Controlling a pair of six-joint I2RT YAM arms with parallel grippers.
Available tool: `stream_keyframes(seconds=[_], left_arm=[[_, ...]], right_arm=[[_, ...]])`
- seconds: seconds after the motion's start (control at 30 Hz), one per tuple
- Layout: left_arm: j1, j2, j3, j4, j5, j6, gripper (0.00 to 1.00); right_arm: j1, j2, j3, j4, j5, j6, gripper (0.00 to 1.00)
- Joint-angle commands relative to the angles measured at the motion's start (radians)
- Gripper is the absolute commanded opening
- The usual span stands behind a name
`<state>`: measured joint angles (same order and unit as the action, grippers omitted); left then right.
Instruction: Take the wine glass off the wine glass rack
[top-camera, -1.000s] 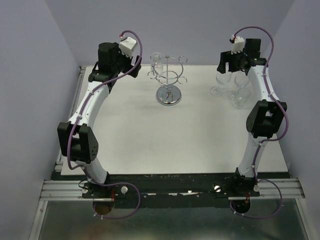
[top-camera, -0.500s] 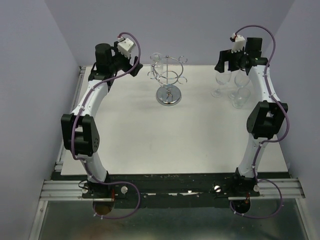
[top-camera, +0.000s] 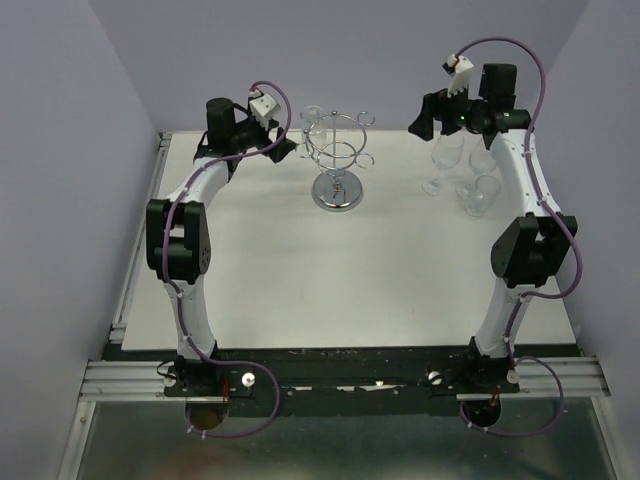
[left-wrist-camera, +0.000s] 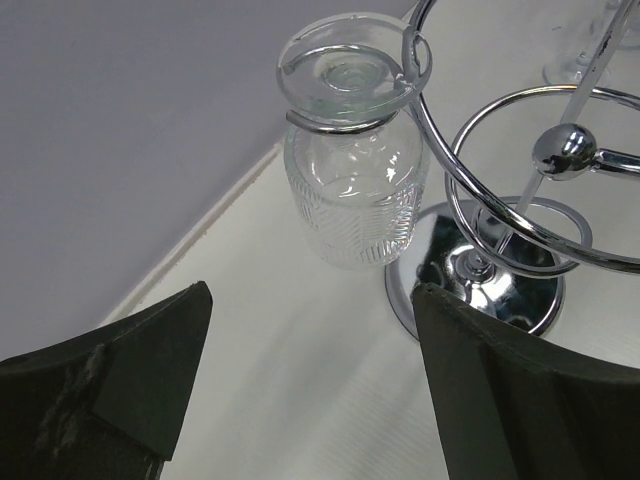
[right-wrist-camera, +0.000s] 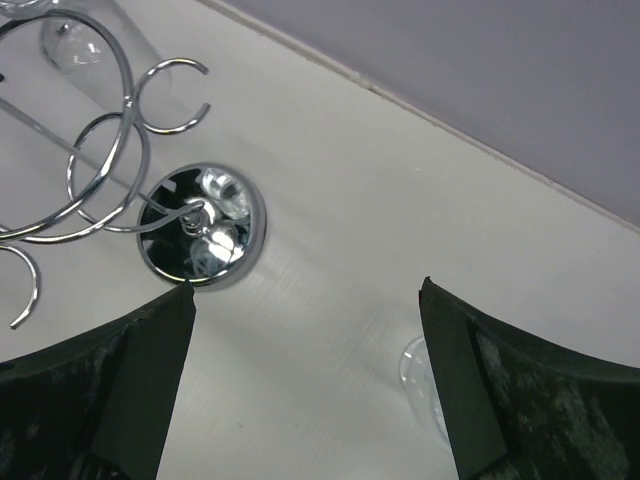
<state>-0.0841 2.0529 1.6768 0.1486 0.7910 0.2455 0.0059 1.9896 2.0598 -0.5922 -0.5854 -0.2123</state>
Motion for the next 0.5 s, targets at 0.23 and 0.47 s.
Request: stream_keyframes(seconds=[0.23,0.47], left_arm=[[-0.017,0.087,0.038,0.247,0.083,-0.069,0.99],[-0.032,0.133,0.057,0.293,0.085,-0.089,0.99]], right_arm=[[0.149,-0.012,-0.001,0.012,-0.192,0.068,1.00],[0.190,0.006,-0.016,0.014,-0.237,0.093,1.00]])
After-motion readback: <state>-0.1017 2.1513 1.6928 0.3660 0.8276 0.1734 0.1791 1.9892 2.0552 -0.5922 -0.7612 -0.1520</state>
